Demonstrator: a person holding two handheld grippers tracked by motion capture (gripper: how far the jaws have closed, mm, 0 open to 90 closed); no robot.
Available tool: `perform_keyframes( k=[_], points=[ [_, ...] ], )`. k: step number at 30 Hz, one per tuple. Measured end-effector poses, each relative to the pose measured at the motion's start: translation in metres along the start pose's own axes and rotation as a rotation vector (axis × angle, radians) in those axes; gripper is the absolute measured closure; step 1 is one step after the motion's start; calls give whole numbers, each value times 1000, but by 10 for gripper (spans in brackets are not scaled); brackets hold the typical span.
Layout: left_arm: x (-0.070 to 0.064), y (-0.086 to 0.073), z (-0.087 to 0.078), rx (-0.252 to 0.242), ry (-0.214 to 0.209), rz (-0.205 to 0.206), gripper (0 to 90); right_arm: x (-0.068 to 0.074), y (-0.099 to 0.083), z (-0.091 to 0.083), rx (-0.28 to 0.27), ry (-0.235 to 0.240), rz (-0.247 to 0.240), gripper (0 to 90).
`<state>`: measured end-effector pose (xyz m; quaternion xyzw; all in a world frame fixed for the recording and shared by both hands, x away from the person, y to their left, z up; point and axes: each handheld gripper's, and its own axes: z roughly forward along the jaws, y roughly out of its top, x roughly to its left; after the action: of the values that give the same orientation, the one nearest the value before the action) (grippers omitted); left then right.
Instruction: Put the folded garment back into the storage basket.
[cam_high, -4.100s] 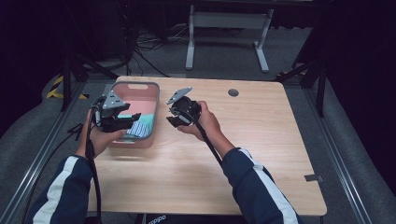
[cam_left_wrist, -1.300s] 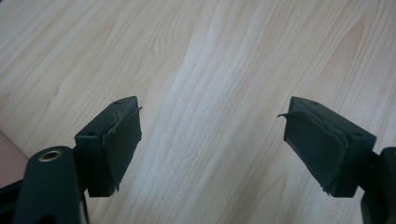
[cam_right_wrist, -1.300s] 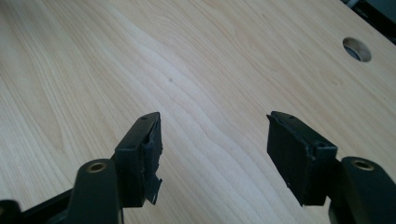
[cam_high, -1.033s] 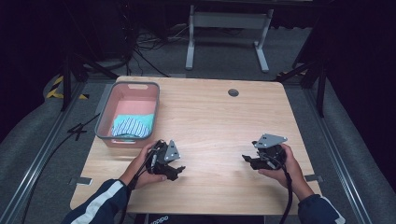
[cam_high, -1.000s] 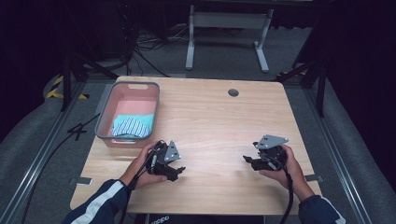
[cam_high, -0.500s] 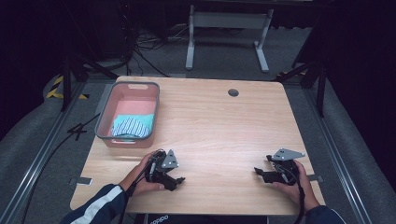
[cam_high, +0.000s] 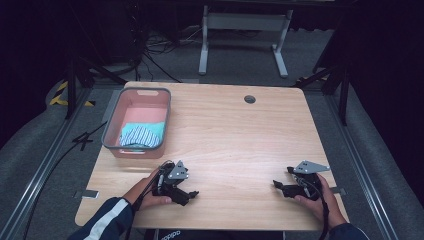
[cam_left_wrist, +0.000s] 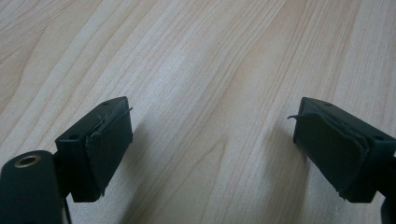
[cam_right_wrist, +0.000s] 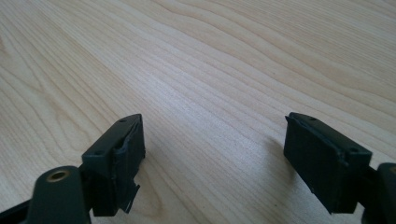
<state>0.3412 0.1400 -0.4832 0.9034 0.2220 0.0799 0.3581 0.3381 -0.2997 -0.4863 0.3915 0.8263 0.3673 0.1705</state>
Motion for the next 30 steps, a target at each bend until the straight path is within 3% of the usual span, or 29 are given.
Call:
perform_keyframes(
  k=[30],
  points=[
    [1, 2, 2, 10, -3, 5, 87, 0, 0, 0, 1, -3, 4, 193]
  ],
)
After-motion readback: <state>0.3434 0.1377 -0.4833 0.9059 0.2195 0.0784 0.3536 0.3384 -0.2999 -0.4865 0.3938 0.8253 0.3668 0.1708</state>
